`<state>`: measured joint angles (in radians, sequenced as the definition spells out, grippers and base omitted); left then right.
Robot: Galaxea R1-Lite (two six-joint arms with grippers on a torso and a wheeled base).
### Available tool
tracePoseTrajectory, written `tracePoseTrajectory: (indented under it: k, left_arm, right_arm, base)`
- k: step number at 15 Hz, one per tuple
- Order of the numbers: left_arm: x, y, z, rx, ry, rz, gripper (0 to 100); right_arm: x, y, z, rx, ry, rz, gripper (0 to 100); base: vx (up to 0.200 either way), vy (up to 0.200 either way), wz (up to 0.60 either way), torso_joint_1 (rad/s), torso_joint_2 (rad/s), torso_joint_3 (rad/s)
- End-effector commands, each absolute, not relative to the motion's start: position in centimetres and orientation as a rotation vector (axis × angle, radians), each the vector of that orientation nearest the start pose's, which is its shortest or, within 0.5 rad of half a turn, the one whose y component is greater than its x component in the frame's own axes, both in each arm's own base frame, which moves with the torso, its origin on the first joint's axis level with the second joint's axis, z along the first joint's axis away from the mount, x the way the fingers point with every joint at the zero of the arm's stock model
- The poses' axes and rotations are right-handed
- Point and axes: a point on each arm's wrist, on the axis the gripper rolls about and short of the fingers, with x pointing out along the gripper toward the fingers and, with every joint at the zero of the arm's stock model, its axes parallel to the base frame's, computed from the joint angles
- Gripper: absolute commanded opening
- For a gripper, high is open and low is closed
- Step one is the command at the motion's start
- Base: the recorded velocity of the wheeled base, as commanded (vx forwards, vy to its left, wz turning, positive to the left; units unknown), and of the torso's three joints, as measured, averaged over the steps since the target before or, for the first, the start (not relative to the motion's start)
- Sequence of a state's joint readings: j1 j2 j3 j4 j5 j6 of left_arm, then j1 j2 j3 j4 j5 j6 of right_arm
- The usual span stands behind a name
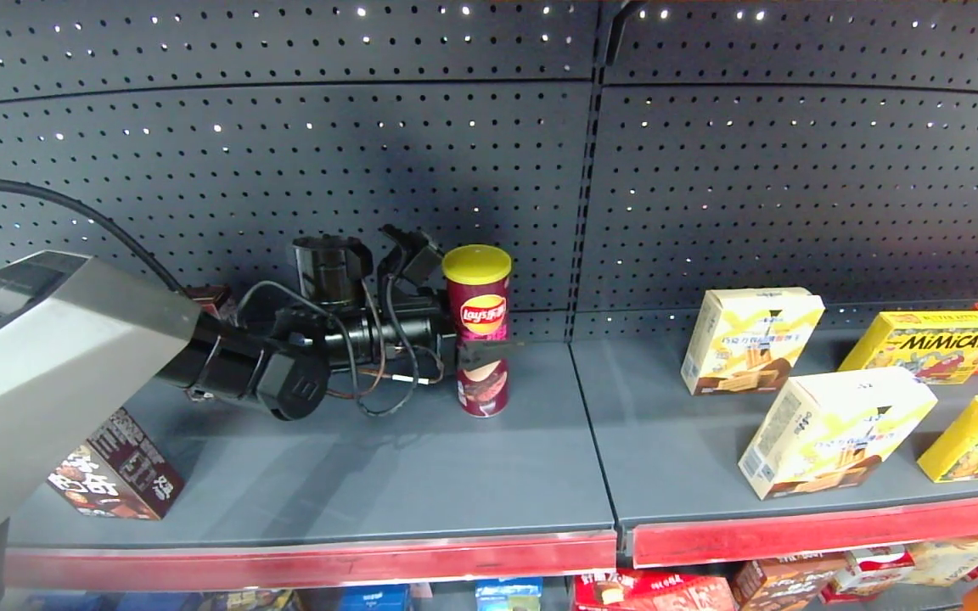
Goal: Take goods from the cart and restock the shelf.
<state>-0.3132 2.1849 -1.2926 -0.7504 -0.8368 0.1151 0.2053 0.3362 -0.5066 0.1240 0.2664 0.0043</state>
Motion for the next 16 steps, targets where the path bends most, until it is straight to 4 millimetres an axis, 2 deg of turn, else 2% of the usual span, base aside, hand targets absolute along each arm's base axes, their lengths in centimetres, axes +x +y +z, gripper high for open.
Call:
tracePoseTrajectory:
  k: [1, 7, 14, 15, 16]
  left_arm:
    - [40.9, -14.9, 14.5, 0.064, 0.075, -1.152, 100]
    - [40.3, -16.5, 14.4, 0.078, 0.083, -1.067, 100]
    - [40.5, -16.4, 14.7, 0.081, 0.064, -1.08, 100]
    - [40.5, -16.4, 14.8, 0.081, 0.061, -1.081, 0]
    - [40.5, -16.4, 14.8, 0.08, 0.062, -1.08, 0]
  right_arm:
    - [-2.3, 0.1, 20.8, 0.003, -0.044, 0.472, 0]
    - [-2.2, 0.2, 20.8, 0.002, -0.041, 0.474, 0]
    - [-1.9, 0.2, 20.9, 0.002, -0.03, 0.48, 0]
    - [-1.9, 0.2, 20.9, 0.002, -0.032, 0.479, 0]
    - [-1.9, 0.2, 20.9, 0.002, -0.032, 0.48, 0]
  base:
    - [0.0, 0.0, 0.0, 0.0, 0.0, 0.0]
    - [0.0, 0.0, 0.0, 0.0, 0.0, 0.0]
    - [0.0, 0.0, 0.0, 0.0, 0.0, 0.0]
    - [0.0, 0.0, 0.0, 0.0, 0.0, 0.0]
    - [0.0, 0.0, 0.0, 0.0, 0.0, 0.0]
